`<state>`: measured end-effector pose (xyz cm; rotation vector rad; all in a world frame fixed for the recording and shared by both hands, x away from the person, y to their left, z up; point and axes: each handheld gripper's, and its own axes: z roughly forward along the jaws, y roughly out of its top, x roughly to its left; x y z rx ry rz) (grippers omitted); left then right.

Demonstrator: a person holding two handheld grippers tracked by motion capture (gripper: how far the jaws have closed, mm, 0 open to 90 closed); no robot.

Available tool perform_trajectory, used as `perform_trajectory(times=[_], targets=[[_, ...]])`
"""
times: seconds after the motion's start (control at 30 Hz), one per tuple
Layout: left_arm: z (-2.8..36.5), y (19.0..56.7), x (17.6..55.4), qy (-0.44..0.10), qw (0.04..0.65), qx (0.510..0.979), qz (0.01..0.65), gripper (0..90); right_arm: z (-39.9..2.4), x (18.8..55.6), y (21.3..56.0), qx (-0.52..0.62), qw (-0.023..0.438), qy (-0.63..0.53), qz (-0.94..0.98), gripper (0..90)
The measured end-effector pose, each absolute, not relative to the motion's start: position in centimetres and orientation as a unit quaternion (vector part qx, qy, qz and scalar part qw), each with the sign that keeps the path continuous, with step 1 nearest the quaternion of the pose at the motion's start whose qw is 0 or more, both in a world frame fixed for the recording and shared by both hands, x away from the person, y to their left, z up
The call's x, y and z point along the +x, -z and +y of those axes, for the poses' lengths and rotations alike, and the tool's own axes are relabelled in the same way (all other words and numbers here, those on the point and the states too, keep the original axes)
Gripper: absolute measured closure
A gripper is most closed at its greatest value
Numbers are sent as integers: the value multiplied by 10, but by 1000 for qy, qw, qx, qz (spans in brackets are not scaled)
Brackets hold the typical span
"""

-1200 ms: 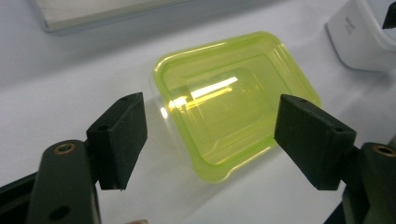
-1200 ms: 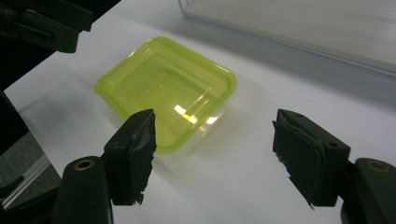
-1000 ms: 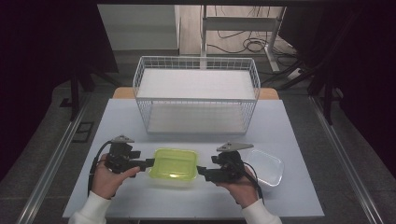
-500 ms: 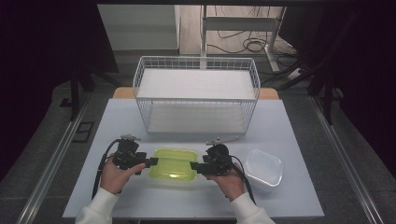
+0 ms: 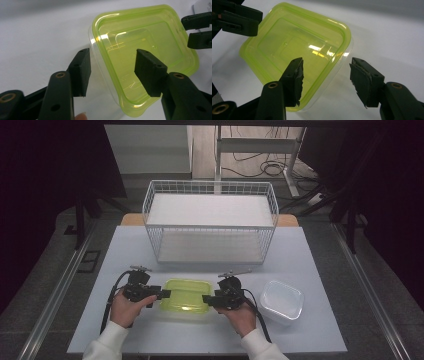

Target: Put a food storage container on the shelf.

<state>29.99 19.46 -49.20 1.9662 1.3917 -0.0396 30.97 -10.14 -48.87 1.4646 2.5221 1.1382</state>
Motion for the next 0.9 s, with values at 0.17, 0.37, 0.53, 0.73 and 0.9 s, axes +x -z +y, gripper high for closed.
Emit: perform_trajectory(times=[0.17,0.37,0.53,0.73,0.9], targets=[[195,494,299,25,360,762,538,503,-99,309,491,475,0,-364,801,447],[198,499,300,37,359,758,544,525,-101,312,500,487,-16,-367,792,475],[199,503,302,56,362,754,546,601,-103,314,501,492,-38,-377,783,572],[203,503,300,71,370,742,554,685,-107,313,501,515,-77,-386,761,678],[206,499,297,69,381,733,560,748,-109,311,498,524,-77,-394,751,738]])
